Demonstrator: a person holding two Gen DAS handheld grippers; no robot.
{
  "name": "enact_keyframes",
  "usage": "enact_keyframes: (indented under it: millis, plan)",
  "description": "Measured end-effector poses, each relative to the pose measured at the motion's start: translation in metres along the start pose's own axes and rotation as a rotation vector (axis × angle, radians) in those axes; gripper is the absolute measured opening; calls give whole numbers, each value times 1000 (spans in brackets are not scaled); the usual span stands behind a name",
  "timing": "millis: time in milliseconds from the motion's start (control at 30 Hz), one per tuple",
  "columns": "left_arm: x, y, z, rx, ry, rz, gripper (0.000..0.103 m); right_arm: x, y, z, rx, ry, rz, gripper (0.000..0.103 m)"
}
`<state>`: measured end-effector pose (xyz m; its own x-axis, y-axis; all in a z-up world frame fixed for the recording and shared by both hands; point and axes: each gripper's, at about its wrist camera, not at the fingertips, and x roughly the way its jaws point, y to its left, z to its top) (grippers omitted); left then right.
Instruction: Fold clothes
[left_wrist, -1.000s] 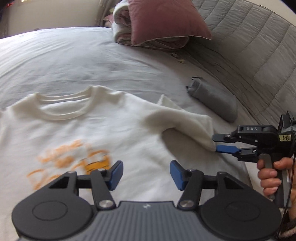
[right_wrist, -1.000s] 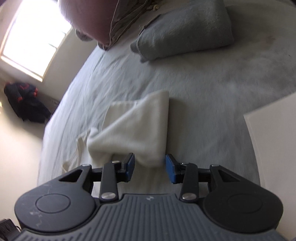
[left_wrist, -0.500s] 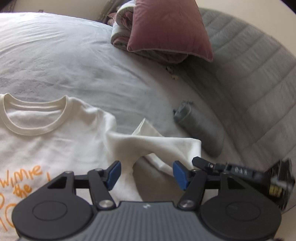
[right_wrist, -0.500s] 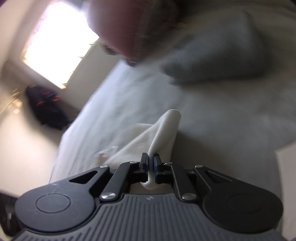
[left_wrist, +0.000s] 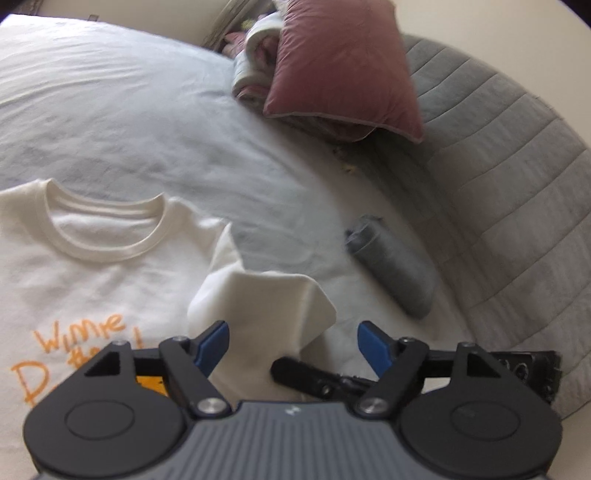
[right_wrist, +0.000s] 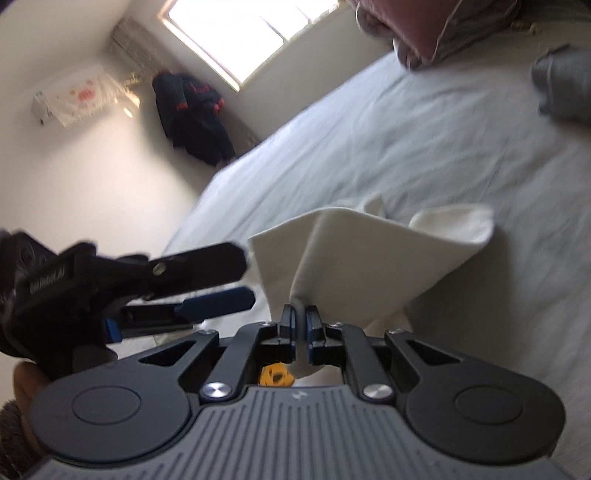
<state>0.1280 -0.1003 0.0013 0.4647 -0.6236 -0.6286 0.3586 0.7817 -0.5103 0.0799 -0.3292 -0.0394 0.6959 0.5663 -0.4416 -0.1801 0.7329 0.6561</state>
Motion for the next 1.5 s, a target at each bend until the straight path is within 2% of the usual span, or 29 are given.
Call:
enact_keyframes:
  millis: [133,233,267,300,400,500,633,700,733,767,800,833,867,900,967,1067,1200,1333,1500]
  plan:
    - [6,9,-1,0,28,72,75,-2,4,-3,-20,60,-8,16]
    - [-2,31,7,-53,14,59,76,-16,-3,6,-8,22,-21,22]
    - [-4,38,13,-73,7,56,76,-21,-7,9,6,-1,-31,35]
    - [-2,44,21,-88,6,53,76,-27,-11,13,20,-24,-40,44]
    - [14,51,41,-100,43,54,76,-42,-27,21,102,-77,-62,44]
    - [44,43,54,-57,99,66,75,-52,-46,30,177,-117,-150,44]
    - [84,22,64,12,172,91,75,-42,-70,39,262,-94,-229,44]
    - [100,13,68,45,197,112,71,-34,-80,42,301,-69,-260,44]
    - [106,9,69,64,204,127,68,-26,-83,42,308,-43,-271,42]
    - [112,6,70,84,211,142,65,-17,-84,41,312,-16,-278,31]
    - [117,3,70,101,218,167,62,-10,-85,40,315,9,-284,11]
    - [121,0,70,118,225,200,54,-5,-85,39,321,28,-290,5]
    - [123,-1,70,125,235,213,43,-5,-85,38,331,27,-294,4]
    - [124,-1,70,124,246,212,37,-9,-83,37,340,14,-291,4]
    - [126,-1,70,122,270,209,19,-24,-80,37,357,-22,-278,4]
    - [121,-2,72,103,275,166,9,-58,-73,41,334,-82,-290,4]
    - [116,2,75,-1,247,97,5,-109,-72,47,323,-169,-387,4]
    - [121,5,73,-146,174,13,4,-158,-69,51,367,-300,-495,4]
    - [142,-2,66,-238,91,-20,4,-195,-59,55,393,-440,-682,4]
